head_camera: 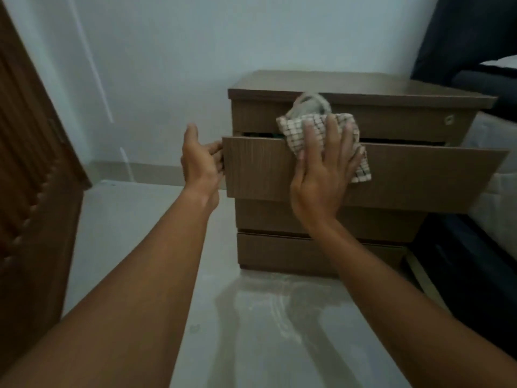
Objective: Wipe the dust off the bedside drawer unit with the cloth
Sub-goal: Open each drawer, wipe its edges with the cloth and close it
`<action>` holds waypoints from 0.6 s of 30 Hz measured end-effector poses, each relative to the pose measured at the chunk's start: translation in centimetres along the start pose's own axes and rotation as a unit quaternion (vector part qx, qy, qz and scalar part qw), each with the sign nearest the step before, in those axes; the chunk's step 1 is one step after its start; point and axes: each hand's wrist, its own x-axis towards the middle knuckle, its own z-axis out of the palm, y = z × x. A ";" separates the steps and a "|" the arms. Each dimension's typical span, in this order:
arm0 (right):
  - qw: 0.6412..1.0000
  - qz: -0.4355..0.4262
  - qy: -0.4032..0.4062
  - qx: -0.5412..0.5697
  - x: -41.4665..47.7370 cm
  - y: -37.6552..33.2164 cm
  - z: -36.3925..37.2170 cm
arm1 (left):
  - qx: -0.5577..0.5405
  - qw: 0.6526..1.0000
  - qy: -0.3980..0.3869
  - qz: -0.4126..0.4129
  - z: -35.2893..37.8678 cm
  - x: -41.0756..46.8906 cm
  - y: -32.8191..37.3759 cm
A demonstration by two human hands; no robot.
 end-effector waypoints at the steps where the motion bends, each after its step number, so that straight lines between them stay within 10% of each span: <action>1: 0.998 -0.054 -0.028 -0.023 -0.1 -0.8 0.7 | 0.005 1.000 -0.025 -0.006 -0.6 0.0 0.1; 12: 0.857 -0.477 -0.070 -0.184 -2.3 -1.3 5.9 | -0.120 0.974 -0.175 -0.076 -3.8 3.3 -0.7; 18: 0.693 -0.634 -0.184 -0.289 -2.9 -0.1 4.7 | -0.030 0.998 -0.053 0.029 -1.5 2.4 -1.8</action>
